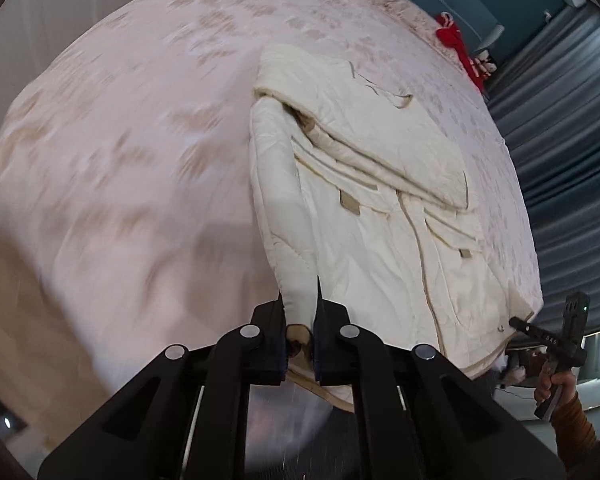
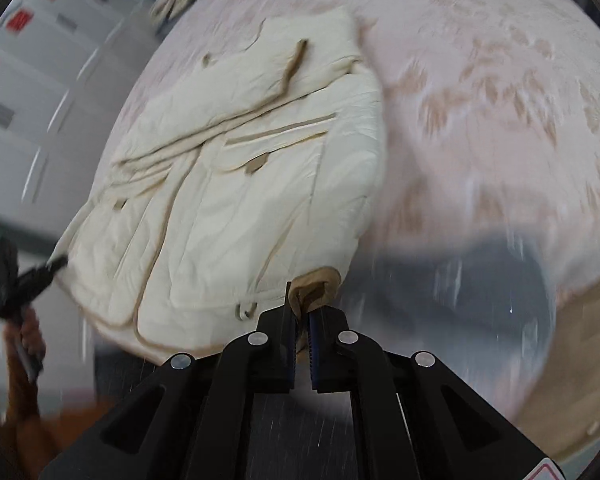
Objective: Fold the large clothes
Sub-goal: 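Grasp the folded jacket edge with both grippers and fold it over lengthwise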
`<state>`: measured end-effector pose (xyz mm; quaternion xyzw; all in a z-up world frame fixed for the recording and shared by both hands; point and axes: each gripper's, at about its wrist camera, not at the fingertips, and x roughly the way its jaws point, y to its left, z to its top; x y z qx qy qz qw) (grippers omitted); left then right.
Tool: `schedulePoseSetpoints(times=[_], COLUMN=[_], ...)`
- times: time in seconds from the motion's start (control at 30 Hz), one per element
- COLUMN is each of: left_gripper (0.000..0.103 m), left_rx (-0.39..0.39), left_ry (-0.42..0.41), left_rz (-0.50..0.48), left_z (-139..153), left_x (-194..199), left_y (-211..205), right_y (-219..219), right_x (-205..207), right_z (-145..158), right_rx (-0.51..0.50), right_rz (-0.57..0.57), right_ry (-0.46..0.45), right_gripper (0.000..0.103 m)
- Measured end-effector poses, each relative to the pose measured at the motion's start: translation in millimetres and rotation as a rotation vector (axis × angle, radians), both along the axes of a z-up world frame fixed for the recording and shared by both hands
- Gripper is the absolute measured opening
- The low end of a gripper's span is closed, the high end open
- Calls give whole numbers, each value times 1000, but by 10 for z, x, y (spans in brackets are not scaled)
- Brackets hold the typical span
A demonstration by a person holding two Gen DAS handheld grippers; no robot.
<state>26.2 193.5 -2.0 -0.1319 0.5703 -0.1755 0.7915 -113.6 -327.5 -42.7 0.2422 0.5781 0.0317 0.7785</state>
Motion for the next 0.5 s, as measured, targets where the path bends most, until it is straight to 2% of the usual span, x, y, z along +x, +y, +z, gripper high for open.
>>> schedulePoseSetpoints(times=[0.1, 0.17, 0.23, 0.27, 0.33, 0.4, 0.5], left_gripper=[7, 6, 6, 6, 6, 6, 6], left_rx=[10, -5, -18, -6, 22, 22, 52], left_ry=[-3, -52, -151, -196, -296, -329, -367], left_rz=[57, 90, 90, 86, 83, 97, 115], left_z=[242, 461, 701, 770, 875, 867, 739], left_x=[-373, -405, -251, -189, 114, 388, 899], left_y=[225, 264, 181, 129, -9, -103, -290], right_y=[207, 259, 225, 159, 42, -95, -228], right_x=[-383, -393, -282, -142, 90, 397, 885], right_z=[295, 581, 847, 1001, 1127, 1148, 962], right_rx=[24, -3, -35, -56, -76, -67, -30], right_rz=[39, 39, 18, -3, -41, -96, -172], right_ry=[8, -70, -174, -243, -318, -381, -427], right_gripper=[5, 5, 4, 4, 4, 4, 4])
